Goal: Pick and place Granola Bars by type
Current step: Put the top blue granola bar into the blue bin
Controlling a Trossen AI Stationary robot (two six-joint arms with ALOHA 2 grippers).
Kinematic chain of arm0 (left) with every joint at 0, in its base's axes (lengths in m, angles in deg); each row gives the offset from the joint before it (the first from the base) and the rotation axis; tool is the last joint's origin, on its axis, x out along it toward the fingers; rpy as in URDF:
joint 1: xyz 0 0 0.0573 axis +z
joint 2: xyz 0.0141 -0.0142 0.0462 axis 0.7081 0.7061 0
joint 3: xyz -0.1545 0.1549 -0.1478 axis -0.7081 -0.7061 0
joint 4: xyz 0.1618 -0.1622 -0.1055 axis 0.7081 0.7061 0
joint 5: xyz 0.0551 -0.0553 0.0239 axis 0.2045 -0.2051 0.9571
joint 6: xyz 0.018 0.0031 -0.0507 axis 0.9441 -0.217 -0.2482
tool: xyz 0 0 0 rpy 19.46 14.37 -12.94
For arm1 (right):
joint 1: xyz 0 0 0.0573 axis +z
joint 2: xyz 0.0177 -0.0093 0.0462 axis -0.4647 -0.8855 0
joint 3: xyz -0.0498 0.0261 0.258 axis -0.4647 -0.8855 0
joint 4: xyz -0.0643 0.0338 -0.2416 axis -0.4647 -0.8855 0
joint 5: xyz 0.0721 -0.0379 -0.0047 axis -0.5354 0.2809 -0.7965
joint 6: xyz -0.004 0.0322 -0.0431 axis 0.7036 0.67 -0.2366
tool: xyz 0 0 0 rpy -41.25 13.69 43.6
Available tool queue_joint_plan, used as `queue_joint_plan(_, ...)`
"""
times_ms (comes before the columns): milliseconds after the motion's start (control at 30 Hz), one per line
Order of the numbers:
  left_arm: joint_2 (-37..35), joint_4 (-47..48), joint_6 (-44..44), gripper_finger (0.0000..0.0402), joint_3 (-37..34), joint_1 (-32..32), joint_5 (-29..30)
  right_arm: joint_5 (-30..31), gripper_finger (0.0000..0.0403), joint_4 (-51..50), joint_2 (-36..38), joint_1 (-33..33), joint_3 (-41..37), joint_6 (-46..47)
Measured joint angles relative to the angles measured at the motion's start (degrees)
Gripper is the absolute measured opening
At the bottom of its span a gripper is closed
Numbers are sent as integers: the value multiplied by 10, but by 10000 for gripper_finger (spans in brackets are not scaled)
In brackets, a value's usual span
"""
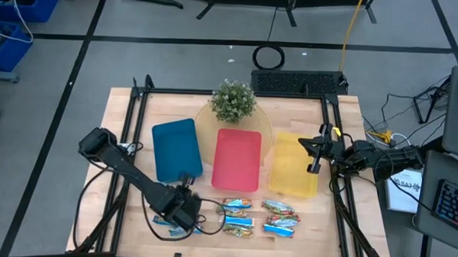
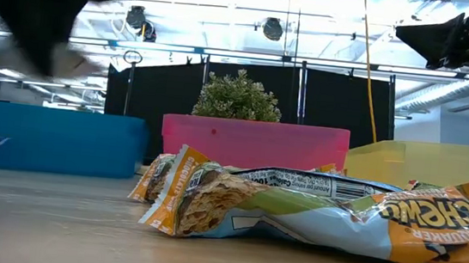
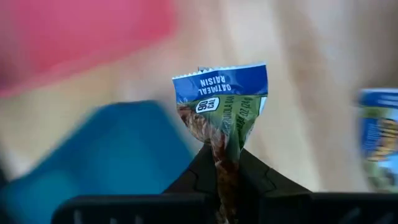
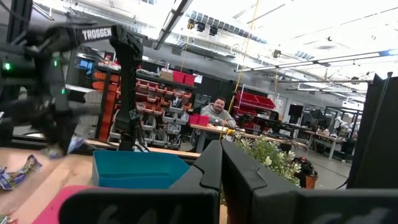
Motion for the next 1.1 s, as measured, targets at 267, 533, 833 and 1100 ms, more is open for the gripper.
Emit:
queue_joint_plan(267,-49,152,-118,35,46,20,122,0,0,0,0,0,0,1)
queue_joint_plan(533,-143,174,-264,24,-83,78,147,1,0,0,-2,0,0,-2)
queue_joint_plan(833,-176,62,-331,33,-230,127,74,1,0,11,-3,0,0,1)
queue_joint_plan(1100,-176,-46,-233,23,-278,197,90,0,0,12,-4,0,0,6)
